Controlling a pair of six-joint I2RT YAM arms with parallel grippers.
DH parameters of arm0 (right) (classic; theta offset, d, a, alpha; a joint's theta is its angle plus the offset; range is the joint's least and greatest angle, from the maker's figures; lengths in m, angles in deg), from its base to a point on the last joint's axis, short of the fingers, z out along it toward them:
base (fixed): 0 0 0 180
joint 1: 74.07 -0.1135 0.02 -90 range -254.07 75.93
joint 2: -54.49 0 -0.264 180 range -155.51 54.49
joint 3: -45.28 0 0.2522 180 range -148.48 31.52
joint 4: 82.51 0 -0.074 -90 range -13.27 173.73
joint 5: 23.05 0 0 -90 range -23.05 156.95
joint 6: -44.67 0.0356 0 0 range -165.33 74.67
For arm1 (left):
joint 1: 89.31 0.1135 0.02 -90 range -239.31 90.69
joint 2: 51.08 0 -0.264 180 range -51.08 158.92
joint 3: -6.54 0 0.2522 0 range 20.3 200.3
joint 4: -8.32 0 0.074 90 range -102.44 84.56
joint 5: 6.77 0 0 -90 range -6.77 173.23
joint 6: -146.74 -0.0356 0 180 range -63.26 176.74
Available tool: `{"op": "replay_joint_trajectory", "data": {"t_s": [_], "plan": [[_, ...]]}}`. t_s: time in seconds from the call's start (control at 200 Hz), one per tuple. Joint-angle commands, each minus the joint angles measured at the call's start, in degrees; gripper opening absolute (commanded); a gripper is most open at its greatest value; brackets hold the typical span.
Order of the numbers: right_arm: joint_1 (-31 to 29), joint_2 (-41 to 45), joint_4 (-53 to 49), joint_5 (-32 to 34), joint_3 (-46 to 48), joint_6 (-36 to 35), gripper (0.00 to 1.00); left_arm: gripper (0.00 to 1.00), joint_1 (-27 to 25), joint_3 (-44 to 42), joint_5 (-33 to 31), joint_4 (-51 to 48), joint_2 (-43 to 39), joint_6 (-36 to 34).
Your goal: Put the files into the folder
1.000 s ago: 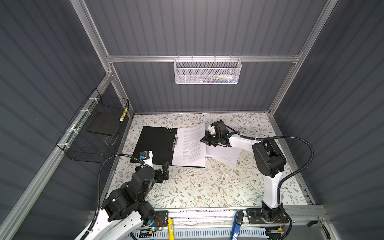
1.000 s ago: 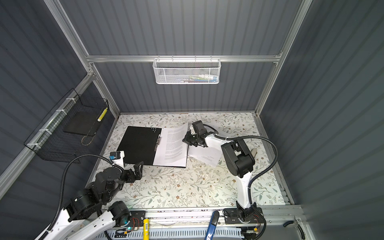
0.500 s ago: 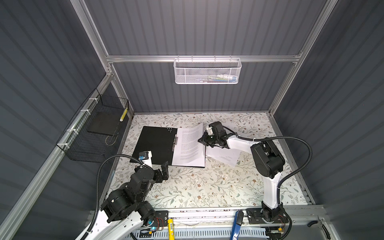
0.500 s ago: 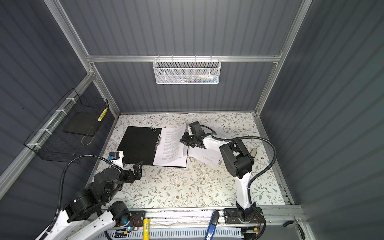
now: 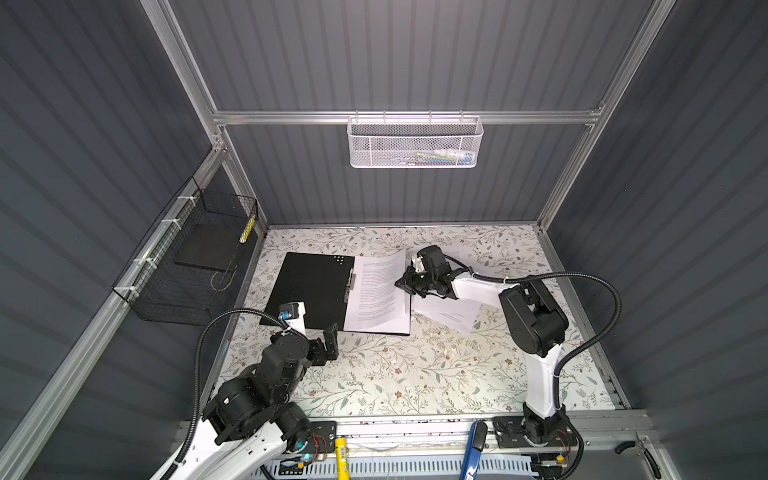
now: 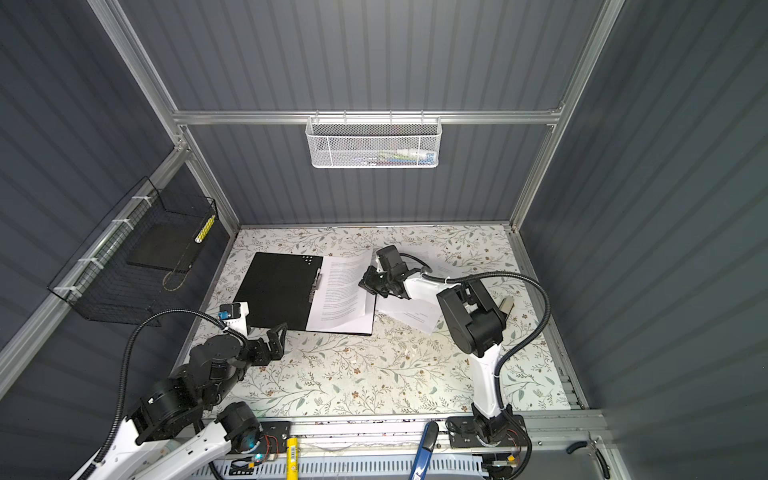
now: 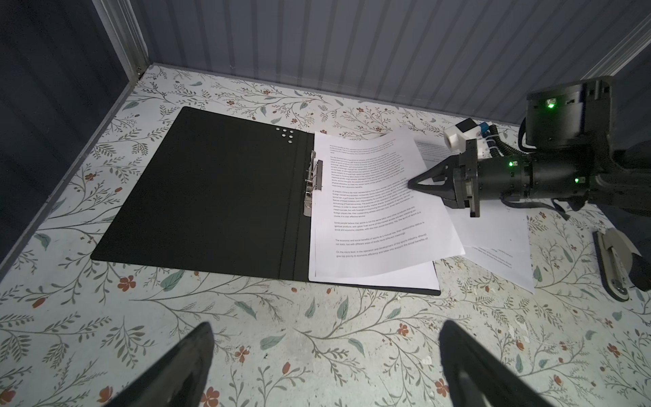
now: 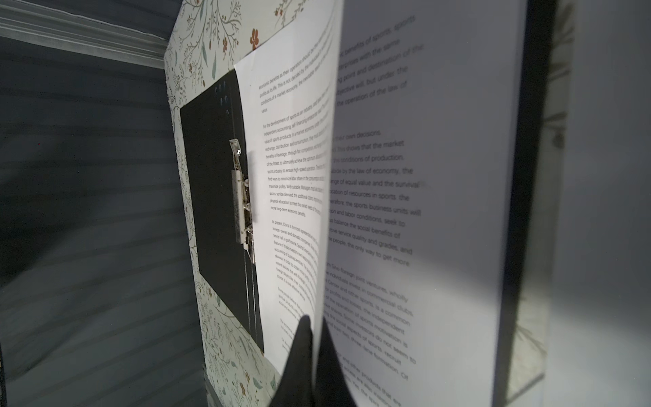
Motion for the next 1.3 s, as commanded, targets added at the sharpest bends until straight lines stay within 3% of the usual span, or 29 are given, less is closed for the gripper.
{"op": "replay_joint_trajectory", "data": {"t_s": [0.0,0.975,1.296], "plan": [[-0.6,-1.8,0.7,0.7,0.4,0.9,0.0,1.0,0.4,0.4,0.4,0.0,0.2,0.1],[-1.4,-1.4,2.2,1.5,1.8,2.7,0.01,1.0,0.4,0.3,1.1,0.1,0.9,-0.1],[-1.5,-1.3,1.9,1.6,1.4,2.4,0.07,1.0,0.3,0.3,1.2,0.2,0.6,-0.2]]}}
